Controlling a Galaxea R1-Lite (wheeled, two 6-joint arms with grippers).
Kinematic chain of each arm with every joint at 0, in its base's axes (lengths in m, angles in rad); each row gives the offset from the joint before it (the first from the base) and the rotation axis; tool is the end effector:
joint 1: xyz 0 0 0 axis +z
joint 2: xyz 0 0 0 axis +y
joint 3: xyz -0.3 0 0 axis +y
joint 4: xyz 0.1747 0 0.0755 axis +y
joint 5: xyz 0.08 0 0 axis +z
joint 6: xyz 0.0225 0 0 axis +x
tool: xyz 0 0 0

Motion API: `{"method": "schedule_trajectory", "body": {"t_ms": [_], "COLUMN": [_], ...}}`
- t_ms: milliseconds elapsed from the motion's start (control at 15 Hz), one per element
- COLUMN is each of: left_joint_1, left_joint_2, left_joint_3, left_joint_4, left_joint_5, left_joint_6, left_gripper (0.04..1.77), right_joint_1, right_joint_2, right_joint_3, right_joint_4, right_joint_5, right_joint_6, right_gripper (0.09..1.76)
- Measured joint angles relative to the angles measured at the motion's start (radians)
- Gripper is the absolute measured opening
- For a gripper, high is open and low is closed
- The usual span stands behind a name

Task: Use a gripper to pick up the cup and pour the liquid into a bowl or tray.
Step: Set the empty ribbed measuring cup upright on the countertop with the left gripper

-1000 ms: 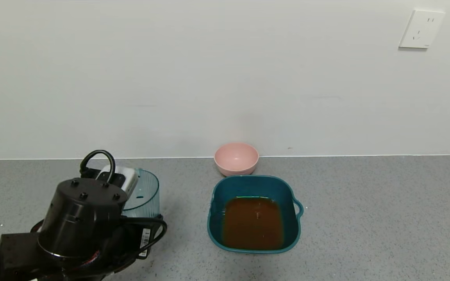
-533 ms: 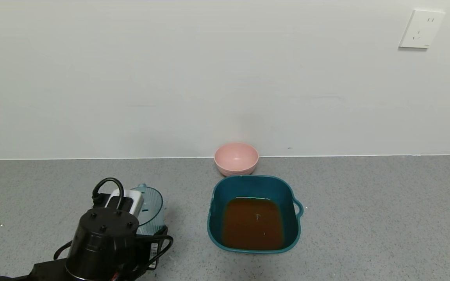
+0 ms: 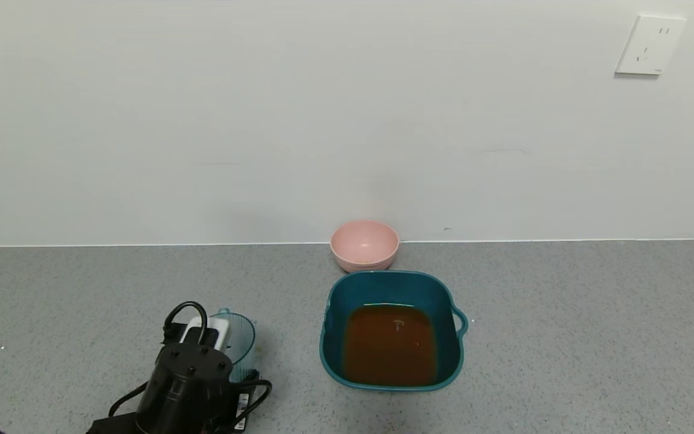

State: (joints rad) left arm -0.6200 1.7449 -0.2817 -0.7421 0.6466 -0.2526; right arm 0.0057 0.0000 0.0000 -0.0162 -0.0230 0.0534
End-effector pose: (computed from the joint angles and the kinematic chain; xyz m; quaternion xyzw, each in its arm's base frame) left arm 0.1864 -0.1164 0.0652 0.0893 0.2805 0.0482 0.9545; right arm -0.0228 -0.0006 0.0772 0.0268 -0.0083 -0.0084 0.9996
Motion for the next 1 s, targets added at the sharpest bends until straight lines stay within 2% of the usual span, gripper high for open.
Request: {"method": "schedule_trajectory", "body": {"t_ms": [400, 867, 1000], "left_joint_1": [0.017, 0.017, 0.016], "left_joint_2": [0.159, 0.182, 0.176], "left_joint_3": [0.034, 0.057, 0.06], "left_joint_4": [-0.219, -0.231, -0.227], "left_joint_5": [-0.005, -0.003, -0.004], "left_joint_6": [0.006, 0.01, 0.01], "left_gripper": [1.23, 1.23, 1.37], "right_joint_1": [0.0, 0.0, 0.0], "right_joint_2": [0.0, 0.0, 0.0], "right_joint_3": [0.0, 0.0, 0.0], "right_joint_4": [0.0, 0.0, 0.0], "right_joint_5": [0.0, 0.0, 0.0], "right_joint_6": [0.0, 0.0, 0.0], "right_gripper": [1.71, 1.71, 1.71]}}
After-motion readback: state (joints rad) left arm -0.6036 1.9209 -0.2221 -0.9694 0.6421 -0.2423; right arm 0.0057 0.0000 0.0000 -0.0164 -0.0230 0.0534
